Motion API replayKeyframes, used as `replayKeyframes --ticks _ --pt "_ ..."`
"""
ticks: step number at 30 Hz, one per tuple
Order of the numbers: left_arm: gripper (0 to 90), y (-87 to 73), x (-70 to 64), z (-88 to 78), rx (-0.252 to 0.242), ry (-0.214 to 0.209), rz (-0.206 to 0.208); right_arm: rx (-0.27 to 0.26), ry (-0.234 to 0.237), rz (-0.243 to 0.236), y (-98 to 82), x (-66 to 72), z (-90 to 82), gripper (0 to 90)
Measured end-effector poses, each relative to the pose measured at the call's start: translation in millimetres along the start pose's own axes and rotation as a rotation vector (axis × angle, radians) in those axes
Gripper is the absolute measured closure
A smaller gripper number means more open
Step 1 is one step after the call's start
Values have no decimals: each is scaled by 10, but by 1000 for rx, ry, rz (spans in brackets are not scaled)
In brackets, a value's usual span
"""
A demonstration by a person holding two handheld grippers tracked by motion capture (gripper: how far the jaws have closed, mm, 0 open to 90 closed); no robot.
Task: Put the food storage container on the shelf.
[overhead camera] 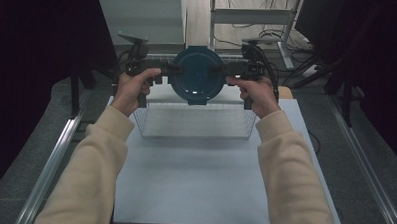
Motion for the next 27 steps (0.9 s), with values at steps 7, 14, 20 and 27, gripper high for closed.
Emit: replayKeyframes --ticks 7,14,20,27 --pt "407 19 153 85 -3 0 -41 29 3 55 -5 -144 156 348" --pt "377 73 354 194 -14 -6 -125 35 6 202 34 -298 333 349" --pt "364 81 468 246 -36 -18 -157 31 21 275 28 -407 453 351" --pt "293 69 439 232 -81 50 -73 24 0 260 15 -400 430 297"
Point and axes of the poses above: each handheld gripper's, and its own axes: z roughly forward along the jaws, y roughly out of its top, x roughly to its left, the point moved 3 cm from there along z, roughly forward along the jaws, and after that the axes turned 12 degrees about -y, right-handed, at the moved point
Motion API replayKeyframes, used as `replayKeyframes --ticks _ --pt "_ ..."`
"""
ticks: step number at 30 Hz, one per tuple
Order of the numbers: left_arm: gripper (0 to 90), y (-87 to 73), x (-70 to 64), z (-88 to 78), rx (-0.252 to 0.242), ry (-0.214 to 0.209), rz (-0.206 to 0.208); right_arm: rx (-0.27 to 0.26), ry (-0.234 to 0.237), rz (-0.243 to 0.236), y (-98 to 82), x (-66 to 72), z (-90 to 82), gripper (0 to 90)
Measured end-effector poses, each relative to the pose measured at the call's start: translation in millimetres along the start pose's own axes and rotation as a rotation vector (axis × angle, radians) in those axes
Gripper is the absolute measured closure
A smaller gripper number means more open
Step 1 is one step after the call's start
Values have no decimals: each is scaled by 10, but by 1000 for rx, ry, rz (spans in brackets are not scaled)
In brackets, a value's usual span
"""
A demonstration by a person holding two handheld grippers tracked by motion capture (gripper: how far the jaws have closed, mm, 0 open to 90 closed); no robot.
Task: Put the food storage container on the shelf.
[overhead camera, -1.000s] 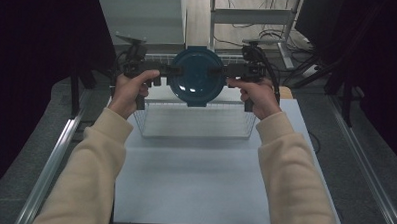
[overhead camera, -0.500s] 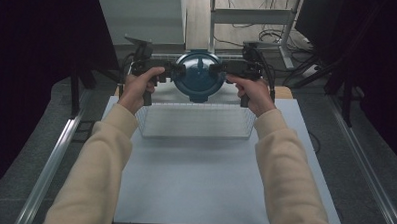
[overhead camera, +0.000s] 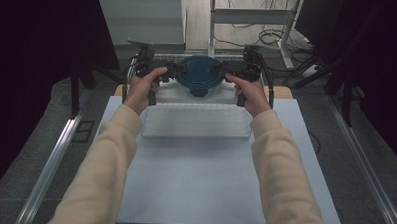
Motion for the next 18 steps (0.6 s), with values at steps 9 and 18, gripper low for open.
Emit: replayKeyframes --ticks 9,18 --pt "192 -148 -157 -309 -23 29 80 -130 -98 -193 -128 134 -386 120" --pt "227 -714 -297 -614 74 37 166 -98 -86 -328 -554 -20 -701 127"
Point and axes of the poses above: each handheld gripper's, and its own axes: z roughly forward along the jaws, y roughly out of its top, x roughly to its left, the point moved 3 cm from there along z, roughly forward along the jaws, and after that the axes turned 12 degrees about -y, right-handed, at the moved point
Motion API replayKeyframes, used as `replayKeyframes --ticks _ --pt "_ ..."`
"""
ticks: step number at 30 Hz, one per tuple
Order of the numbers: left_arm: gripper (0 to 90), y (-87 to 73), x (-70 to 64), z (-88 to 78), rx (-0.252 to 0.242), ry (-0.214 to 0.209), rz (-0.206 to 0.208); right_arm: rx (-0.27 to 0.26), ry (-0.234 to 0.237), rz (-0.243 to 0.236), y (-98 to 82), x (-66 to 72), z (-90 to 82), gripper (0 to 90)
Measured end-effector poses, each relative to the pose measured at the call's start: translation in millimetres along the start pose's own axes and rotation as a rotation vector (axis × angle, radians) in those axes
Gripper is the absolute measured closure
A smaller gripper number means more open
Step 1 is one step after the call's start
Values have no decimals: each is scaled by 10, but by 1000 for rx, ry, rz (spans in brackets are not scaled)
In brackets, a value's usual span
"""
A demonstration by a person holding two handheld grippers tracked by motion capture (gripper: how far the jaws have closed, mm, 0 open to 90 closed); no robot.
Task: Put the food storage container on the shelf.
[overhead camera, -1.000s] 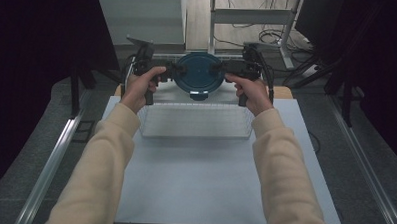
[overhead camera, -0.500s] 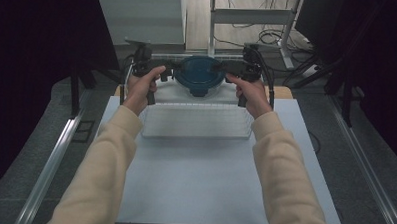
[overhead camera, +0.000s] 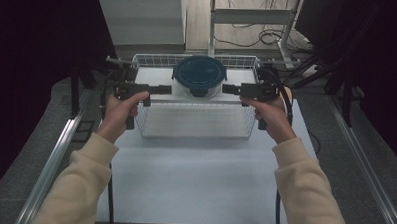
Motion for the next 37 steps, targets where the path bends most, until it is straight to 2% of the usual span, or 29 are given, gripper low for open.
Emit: replayKeyframes --ticks 3,6,8,11,15,18,21,25,27,29,33,37 --pt "228 -247 -69 -69 30 -13 29 -2 0 -34 -176 -28 -113 127" --pt "238 -502 -104 -142 34 -24 58 14 2 -75 -399 -28 -213 131" --pt "239 -668 -100 -190 35 -4 83 25 -10 -106 -571 -24 -273 138" --pt "240 -951 -48 -238 65 27 96 58 -34 -134 -884 -26 -321 150" --pt "239 -1279 -6 -300 91 29 97 111 -68 -176 -1339 -68 -340 158" --pt "239 -1524 30 -300 128 59 110 135 -84 -171 -1629 -120 -338 162" --pt "239 -1760 85 -256 172 93 118 159 -93 -172 -1843 -154 -309 163" --pt "239 -1923 173 -189 205 116 111 175 -126 -186 -2040 -208 -237 171" --pt "239 -1955 201 -182 202 149 117 187 -139 -198 -2103 -218 -198 171" --pt "239 -1970 207 -190 199 158 122 185 -153 -214 -2131 -217 -189 171" --pt "238 -1993 225 -204 175 177 132 153 -176 -219 -2150 -250 -221 170" --pt "229 -2023 267 -205 161 195 133 107 -227 -220 -2176 -358 -280 161"
Point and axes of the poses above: each handheld gripper's, and its own axes: z roughly forward along the jaws, y roughly out of its top, x roughly to its left, the point moved 3 cm from there along z, roughly forward along the jaws, and after that the axes turned 12 degrees about -y, right-handed, at the moved point
